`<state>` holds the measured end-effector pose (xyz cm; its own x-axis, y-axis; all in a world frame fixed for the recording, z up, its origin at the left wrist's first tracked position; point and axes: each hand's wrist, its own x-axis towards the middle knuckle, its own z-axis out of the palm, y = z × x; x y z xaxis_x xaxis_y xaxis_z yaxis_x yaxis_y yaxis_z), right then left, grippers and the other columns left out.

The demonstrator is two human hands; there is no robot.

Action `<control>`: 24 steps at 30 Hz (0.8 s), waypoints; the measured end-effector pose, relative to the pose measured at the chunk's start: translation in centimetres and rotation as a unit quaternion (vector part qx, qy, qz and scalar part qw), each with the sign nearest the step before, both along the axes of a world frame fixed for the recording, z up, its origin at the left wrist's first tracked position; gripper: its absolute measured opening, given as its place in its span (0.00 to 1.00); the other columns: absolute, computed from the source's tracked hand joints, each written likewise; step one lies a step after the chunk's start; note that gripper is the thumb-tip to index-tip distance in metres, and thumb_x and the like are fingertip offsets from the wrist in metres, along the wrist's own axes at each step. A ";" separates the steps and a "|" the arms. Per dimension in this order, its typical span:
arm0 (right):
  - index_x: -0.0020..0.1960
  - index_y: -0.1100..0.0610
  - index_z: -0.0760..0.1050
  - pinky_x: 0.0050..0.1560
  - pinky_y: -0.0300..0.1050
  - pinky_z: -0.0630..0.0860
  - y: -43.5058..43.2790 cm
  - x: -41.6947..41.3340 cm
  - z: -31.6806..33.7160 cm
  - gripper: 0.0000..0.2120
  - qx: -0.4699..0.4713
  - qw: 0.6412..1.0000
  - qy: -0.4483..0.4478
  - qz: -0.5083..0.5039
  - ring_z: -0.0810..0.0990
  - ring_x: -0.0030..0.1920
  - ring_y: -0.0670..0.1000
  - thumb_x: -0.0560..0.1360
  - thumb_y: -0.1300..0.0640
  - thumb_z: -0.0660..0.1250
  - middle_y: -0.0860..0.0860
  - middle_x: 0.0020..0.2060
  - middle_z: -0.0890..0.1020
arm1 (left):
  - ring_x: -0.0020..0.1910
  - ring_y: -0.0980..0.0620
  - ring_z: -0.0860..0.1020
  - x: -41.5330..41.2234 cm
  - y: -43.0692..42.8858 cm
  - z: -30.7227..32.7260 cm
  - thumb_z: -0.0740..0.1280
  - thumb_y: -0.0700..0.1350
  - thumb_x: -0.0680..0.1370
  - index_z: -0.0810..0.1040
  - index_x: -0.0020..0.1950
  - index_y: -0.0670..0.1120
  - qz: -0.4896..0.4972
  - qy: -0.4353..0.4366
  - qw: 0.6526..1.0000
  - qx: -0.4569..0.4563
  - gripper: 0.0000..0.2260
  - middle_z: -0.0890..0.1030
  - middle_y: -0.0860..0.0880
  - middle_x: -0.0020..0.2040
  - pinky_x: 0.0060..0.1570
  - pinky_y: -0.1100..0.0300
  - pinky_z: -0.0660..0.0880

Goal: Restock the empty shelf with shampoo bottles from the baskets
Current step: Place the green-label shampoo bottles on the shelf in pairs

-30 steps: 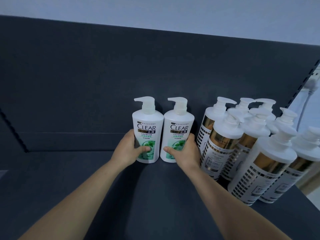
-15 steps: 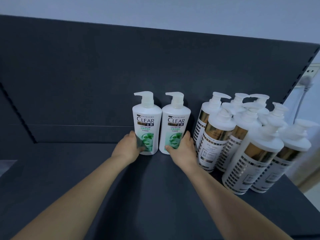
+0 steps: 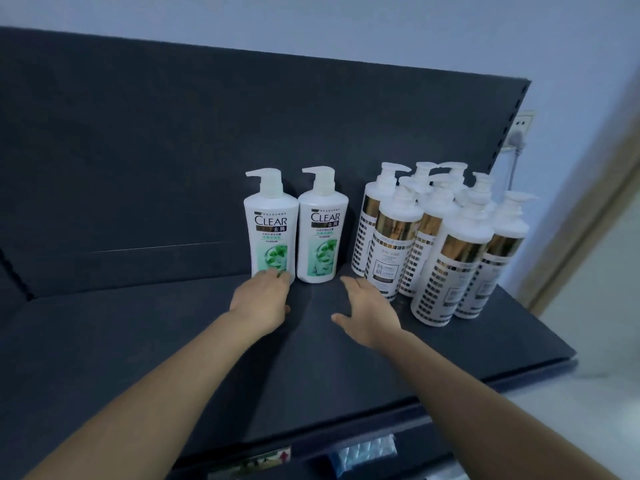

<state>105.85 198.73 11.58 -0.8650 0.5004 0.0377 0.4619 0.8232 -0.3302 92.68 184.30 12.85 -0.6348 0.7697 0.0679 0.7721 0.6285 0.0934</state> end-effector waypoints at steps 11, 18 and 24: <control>0.70 0.55 0.68 0.66 0.52 0.70 -6.7 7.5 0.9 0.27 0.059 0.970 -0.061 -0.228 0.68 0.69 0.57 0.76 0.46 0.68 0.54 0.67 0.72 | 0.66 0.46 0.68 1.7 -2.2 0.1 0.68 0.50 0.77 0.66 0.70 0.45 -0.224 0.057 0.973 -0.002 0.24 0.71 0.45 0.66 0.59 0.53 0.69; 0.67 0.57 0.70 0.64 0.51 0.70 -11.7 14.5 1.5 0.23 0.062 0.936 -0.073 -0.338 0.70 0.67 0.58 0.76 0.48 0.67 0.55 0.64 0.74 | 0.68 0.45 0.68 6.9 -2.2 0.7 0.67 0.50 0.77 0.65 0.71 0.44 -0.333 0.064 0.941 0.014 0.25 0.71 0.45 0.67 0.61 0.52 0.70; 0.72 0.56 0.66 0.65 0.51 0.70 -16.3 22.0 1.3 0.26 0.052 0.898 -0.103 -0.425 0.68 0.69 0.57 0.78 0.47 0.65 0.55 0.68 0.71 | 0.64 0.45 0.70 14.3 -2.3 0.8 0.68 0.50 0.76 0.67 0.68 0.45 -0.427 0.070 0.901 0.034 0.23 0.73 0.45 0.63 0.57 0.53 0.71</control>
<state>127.88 182.43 12.83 -0.1669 0.9860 0.0050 0.9801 0.1665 -0.1083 106.98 181.97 13.66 0.2048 0.9643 0.1676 0.9788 -0.2032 -0.0267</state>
